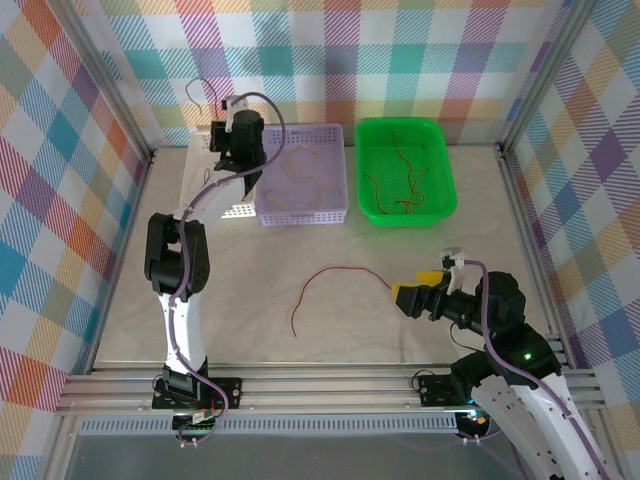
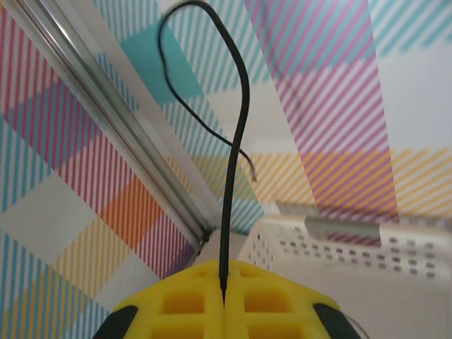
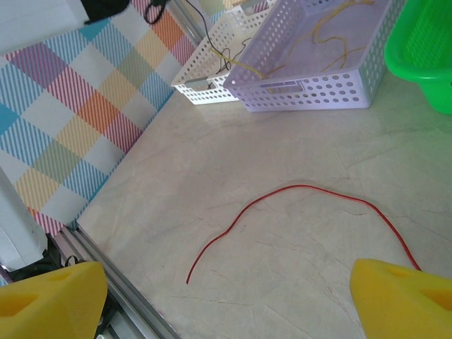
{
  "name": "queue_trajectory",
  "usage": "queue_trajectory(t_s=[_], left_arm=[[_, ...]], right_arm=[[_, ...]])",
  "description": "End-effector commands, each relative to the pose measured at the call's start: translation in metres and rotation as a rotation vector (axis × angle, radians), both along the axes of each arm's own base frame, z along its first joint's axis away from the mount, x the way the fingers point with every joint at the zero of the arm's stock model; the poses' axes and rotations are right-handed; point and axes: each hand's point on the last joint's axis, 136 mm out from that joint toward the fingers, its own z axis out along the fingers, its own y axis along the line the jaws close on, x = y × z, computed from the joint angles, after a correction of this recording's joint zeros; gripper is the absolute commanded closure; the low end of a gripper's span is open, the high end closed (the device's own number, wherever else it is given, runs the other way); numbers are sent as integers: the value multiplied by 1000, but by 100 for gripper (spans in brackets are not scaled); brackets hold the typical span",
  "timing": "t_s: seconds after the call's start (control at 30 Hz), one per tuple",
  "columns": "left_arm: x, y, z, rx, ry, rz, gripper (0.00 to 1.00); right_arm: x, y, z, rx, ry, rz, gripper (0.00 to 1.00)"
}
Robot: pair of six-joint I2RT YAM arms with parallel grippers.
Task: Untangle the cables
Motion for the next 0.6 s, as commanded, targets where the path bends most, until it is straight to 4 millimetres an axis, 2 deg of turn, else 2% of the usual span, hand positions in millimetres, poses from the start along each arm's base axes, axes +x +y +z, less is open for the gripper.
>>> queue_trajectory(t_s=[0.0, 0.13, 0.4, 0.57], left_arm=[[-3, 2, -2, -28, -55, 24, 100], [-15, 1, -29, -61, -10, 35, 100], [-59, -5, -69, -301, 81, 51, 100], [-66, -17, -95, -391, 175, 40, 100]], right_arm=[[-1, 3, 5, 33, -22, 16, 12], [0, 2, 5, 32, -21, 12, 12], [1, 4, 4, 33, -6, 16, 14], [0, 4, 4, 31, -5, 16, 14]])
